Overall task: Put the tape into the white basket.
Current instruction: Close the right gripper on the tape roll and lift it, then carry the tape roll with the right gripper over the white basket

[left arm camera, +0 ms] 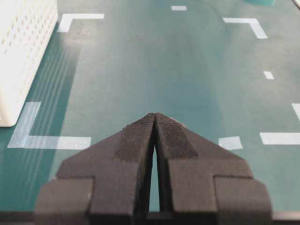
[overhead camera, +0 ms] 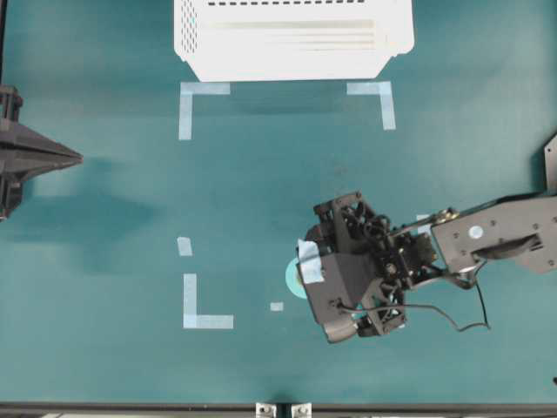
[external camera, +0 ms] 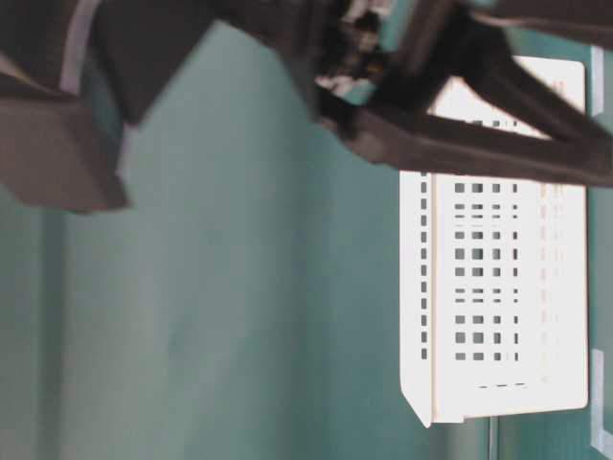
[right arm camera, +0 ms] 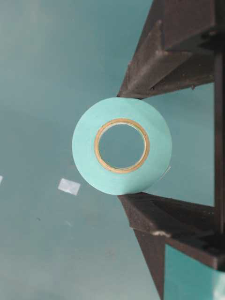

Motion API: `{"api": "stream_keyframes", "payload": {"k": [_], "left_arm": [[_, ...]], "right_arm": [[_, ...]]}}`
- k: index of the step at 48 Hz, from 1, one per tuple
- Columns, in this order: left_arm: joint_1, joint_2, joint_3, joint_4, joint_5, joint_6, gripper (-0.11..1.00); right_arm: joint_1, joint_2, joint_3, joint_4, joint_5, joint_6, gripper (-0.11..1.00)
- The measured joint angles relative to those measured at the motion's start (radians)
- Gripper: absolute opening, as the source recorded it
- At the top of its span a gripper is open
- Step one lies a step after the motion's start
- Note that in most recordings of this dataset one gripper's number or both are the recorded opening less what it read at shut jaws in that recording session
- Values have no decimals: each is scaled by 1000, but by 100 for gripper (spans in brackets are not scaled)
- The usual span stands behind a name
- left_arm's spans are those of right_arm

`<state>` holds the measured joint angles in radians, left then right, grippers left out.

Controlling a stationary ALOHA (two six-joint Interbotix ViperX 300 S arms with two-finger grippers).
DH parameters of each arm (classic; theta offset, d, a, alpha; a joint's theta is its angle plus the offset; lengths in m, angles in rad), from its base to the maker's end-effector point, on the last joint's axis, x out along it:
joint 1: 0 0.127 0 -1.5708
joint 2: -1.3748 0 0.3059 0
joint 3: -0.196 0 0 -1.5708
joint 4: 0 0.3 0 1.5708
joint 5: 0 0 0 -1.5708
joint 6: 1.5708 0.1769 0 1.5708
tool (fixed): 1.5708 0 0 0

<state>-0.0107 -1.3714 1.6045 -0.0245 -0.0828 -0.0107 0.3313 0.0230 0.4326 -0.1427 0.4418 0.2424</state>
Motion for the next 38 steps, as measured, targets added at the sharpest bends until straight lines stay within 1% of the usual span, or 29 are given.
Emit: {"api": "stream_keyframes", "payload": {"k": [14, 23, 33, 38], "left_arm": [[-2, 0, 0, 0, 0, 0, -11], [-2, 0, 0, 0, 0, -3, -11], [-2, 2, 0, 0, 0, -3, -11], [-2, 0, 0, 0, -2, -3, -11]], "right_arm": [[-32, -74, -11, -18, 91, 0, 68], [-52, -92, -26, -29, 149, 0, 68], [-60, -92, -32, -32, 161, -2, 68], [-78, -97, -31, -32, 163, 0, 68]]}}
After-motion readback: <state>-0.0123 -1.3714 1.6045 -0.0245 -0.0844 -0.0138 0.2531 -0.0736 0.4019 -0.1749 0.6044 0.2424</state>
